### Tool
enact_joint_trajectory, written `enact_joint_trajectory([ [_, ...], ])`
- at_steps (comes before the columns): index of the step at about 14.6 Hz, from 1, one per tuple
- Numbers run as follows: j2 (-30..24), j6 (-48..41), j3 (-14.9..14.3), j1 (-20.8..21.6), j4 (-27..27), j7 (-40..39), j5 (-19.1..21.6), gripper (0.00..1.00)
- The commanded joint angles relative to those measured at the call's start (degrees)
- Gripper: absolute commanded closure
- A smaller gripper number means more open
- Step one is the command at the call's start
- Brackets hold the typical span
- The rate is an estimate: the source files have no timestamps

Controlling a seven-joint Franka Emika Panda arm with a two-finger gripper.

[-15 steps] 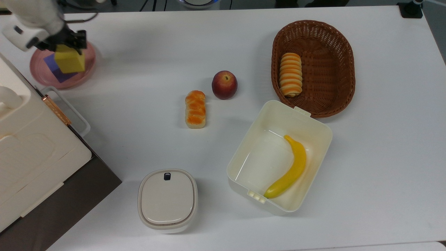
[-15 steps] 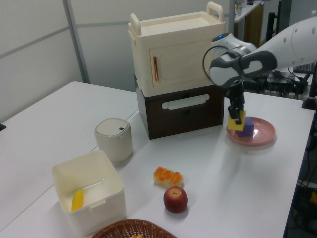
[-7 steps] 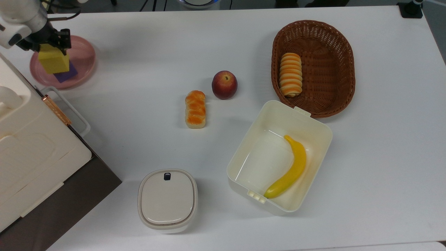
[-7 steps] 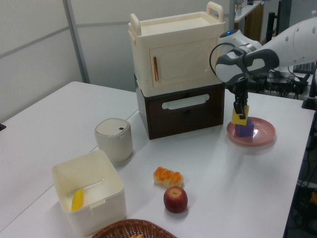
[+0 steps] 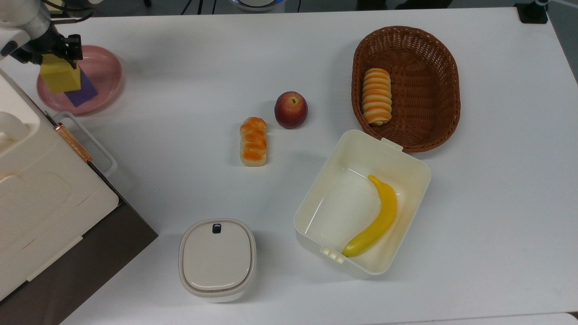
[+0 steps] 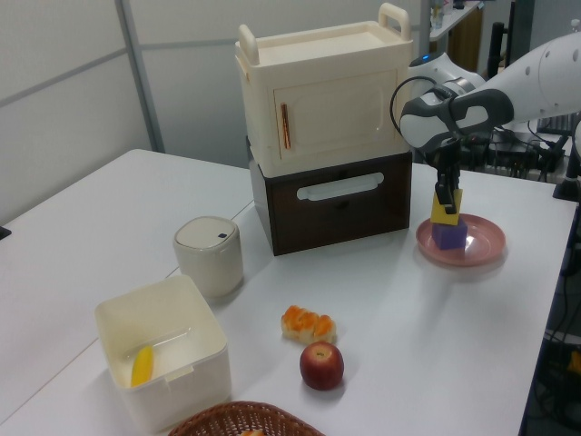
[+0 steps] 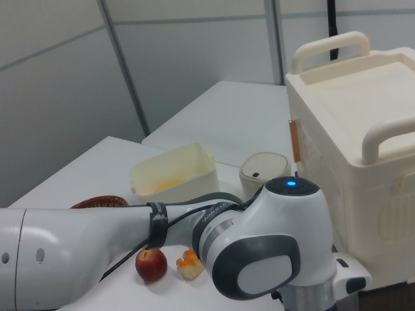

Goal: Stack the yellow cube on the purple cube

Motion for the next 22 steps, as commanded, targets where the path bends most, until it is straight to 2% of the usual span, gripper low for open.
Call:
enact_joint_trajectory([
  [1,-1.32,-3.60,0.03,-0.12,-0.32,-1.64,-0.51,0.52],
  [3,-1.76,-4.49,-0.06,-0.38,-0.32,-2.78,-0.51,0.46],
  [5,-1.67,-4.32,-0.06,-0.30,-0.32,-2.70,-0.34,0.44],
  [6,-1.67,-4.14,-0.06,-0.38,-0.32,-2.79,-0.34,0.35],
  [7,-1.59,-3.88,-0.06,-0.38,-0.32,-2.79,-0.34,0.20],
  [8,-1.58,-3.61,-0.06,-0.38,-0.32,-2.79,-0.34,0.00],
  [13,-2.20,-4.22,-0.06,-0.21,1.34,-1.91,0.01,0.00],
  [17,-6.49,-6.15,0.91,1.10,2.23,1.94,0.54,0.00],
  [19,-8.08,-7.65,1.08,4.00,2.23,4.84,2.55,0.00],
  [22,-8.88,-8.62,1.17,9.52,2.32,13.35,4.93,0.00],
])
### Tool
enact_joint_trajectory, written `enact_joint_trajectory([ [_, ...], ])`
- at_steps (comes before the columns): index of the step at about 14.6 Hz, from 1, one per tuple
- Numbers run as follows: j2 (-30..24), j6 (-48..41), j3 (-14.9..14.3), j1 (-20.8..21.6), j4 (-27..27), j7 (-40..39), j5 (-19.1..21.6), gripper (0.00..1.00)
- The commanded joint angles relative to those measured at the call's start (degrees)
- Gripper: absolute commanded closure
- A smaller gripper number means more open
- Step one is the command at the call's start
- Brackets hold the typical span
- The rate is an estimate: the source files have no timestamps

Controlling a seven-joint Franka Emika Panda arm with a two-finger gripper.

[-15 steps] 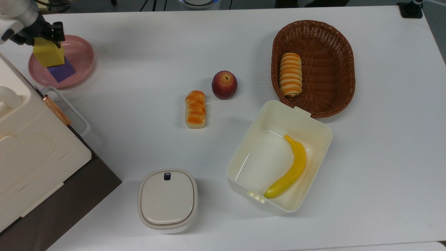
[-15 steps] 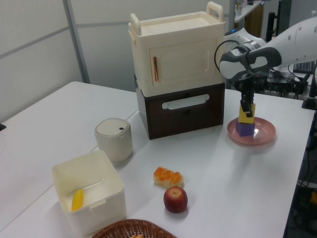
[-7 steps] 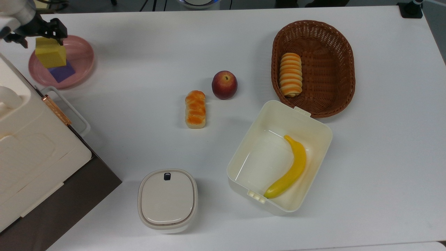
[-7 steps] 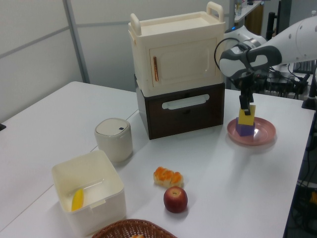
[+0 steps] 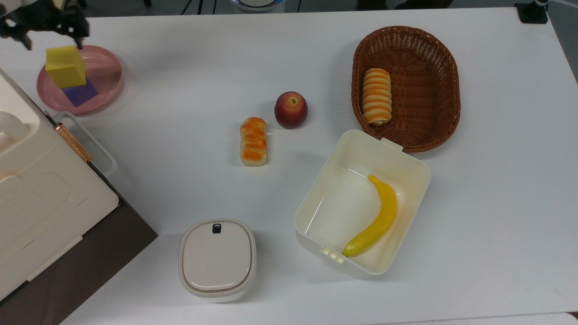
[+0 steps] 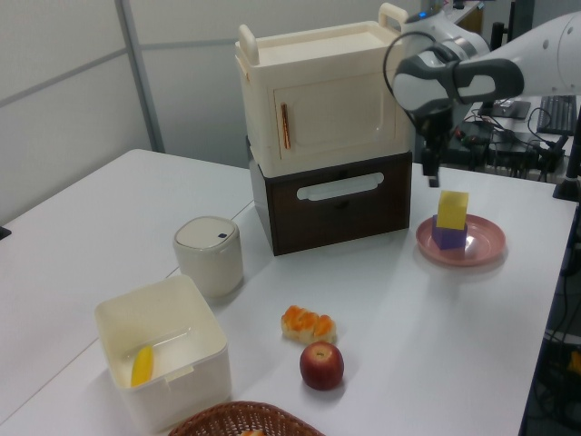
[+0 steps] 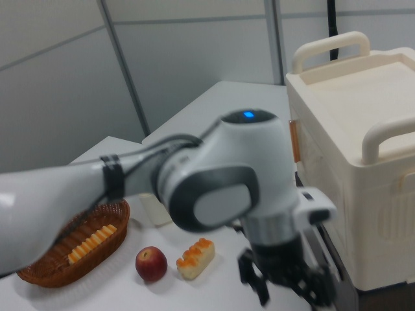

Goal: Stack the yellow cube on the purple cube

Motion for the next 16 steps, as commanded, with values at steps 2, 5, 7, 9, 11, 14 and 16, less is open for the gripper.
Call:
enact_joint_trajectory([
  [2,-2.25,-1.39,-0.22,10.59,-1.33,16.63,2.66,0.00],
  [5,-4.88,-1.48,-0.13,17.09,-1.33,30.17,2.84,0.00],
  [7,-6.20,-3.05,-0.13,21.22,-1.33,35.72,2.84,0.00],
  [9,-7.17,-5.60,-0.22,25.96,-1.33,40.73,2.84,0.00],
  [11,-9.18,-7.62,-0.13,28.44,-1.33,42.42,2.84,0.00],
  [14,-10.16,-8.86,-0.22,30.30,-1.33,42.60,3.10,0.00],
  [16,-10.78,-8.86,-0.13,30.30,-1.25,42.60,5.90,0.00],
])
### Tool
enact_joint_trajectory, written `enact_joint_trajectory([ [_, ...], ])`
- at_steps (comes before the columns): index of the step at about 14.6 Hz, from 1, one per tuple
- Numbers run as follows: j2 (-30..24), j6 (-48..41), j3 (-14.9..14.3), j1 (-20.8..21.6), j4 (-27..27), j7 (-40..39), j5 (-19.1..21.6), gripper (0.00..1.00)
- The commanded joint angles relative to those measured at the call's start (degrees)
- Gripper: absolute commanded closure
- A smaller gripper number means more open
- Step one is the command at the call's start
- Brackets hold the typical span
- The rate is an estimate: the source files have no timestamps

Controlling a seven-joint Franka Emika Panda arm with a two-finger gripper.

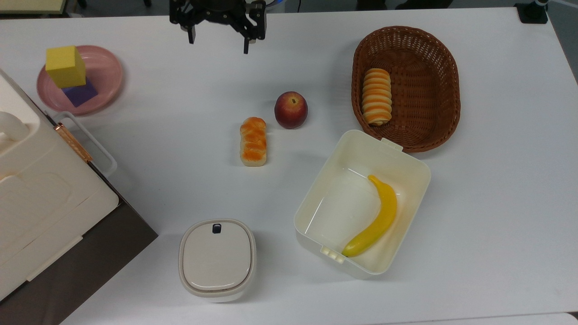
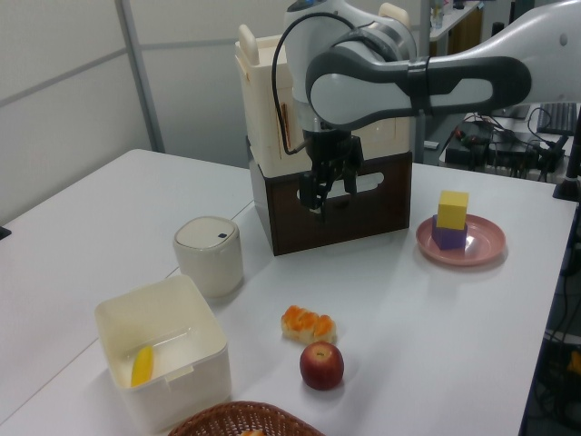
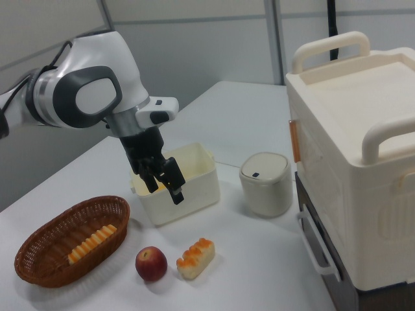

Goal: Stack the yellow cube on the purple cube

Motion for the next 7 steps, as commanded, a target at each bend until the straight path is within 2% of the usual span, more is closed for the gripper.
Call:
enact_joint_trajectory([
  [1,-2.17,-0.79,-0.94,0.74,-1.33,0.51,3.81,0.00],
  [4,-2.70,-0.87,-0.94,0.92,-1.42,0.59,3.99,0.00],
  [7,-2.70,-2.45,-1.03,0.74,-1.33,0.51,5.92,0.00],
])
